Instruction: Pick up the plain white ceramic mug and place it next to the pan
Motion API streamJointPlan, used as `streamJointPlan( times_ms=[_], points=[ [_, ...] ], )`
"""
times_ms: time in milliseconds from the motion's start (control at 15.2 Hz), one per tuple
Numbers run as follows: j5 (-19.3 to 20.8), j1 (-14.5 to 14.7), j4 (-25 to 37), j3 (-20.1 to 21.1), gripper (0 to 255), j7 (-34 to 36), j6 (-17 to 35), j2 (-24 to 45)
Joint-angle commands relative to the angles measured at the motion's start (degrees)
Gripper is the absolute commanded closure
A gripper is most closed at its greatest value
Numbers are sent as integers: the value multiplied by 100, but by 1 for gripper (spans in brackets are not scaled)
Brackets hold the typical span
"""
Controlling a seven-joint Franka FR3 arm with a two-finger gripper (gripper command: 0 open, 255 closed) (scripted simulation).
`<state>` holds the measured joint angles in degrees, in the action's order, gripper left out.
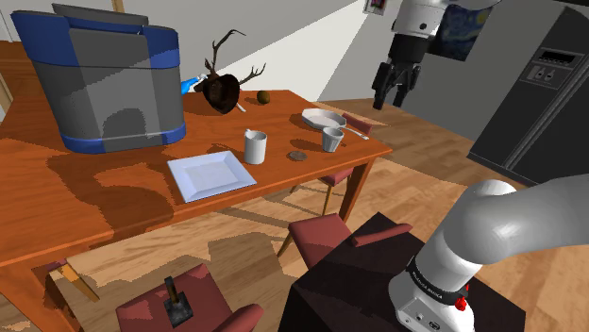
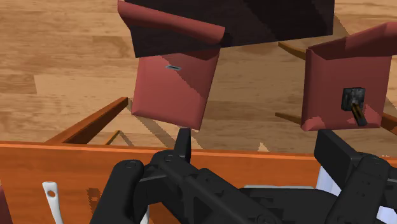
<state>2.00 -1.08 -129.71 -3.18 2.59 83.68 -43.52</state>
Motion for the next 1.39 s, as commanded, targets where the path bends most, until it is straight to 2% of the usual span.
streamJointPlan(
  times_ms=[0, 660, 1320],
  points=[
    [0, 0, 0, 0, 0, 0, 0, 0],
    [-207, 223, 91, 287, 0, 238, 1638, 1596],
    [-245, 400, 947, 548, 0, 456, 2843, 3519]
  ],
)
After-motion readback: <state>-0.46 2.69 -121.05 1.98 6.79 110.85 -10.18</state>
